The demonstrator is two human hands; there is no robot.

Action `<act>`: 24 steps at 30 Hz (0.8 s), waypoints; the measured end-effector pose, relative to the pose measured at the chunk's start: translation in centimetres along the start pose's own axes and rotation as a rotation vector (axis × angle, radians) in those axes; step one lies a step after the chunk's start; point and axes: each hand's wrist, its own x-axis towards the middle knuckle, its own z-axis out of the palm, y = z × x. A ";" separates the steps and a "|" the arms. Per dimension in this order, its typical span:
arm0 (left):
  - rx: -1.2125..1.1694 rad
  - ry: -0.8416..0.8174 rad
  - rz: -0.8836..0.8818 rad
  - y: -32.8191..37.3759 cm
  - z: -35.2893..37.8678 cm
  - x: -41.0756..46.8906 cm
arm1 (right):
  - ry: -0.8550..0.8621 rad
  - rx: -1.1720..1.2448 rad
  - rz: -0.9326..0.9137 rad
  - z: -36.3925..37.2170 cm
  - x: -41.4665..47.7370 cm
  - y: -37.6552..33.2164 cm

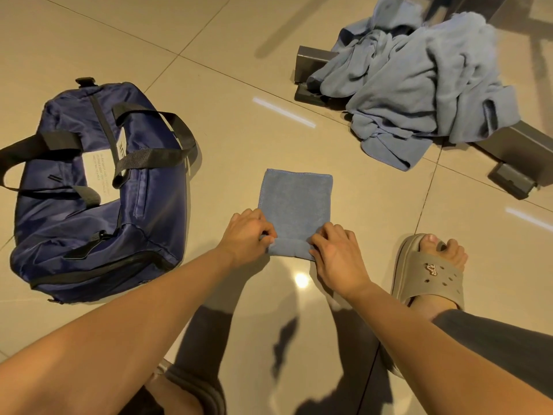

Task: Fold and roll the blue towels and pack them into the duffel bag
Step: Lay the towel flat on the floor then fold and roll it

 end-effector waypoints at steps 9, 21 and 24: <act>0.278 0.174 0.269 0.0 1.7 -2.8 | -0.060 -0.067 0.093 -0.3 1.9 -0.3; 0.210 0.245 0.224 0.4 0.3 -1.1 | -0.046 -0.066 -0.061 0.1 2.8 0.5; 0.333 0.269 0.271 0.3 0.7 -1.1 | -0.101 -0.069 -0.008 -0.3 3.9 0.4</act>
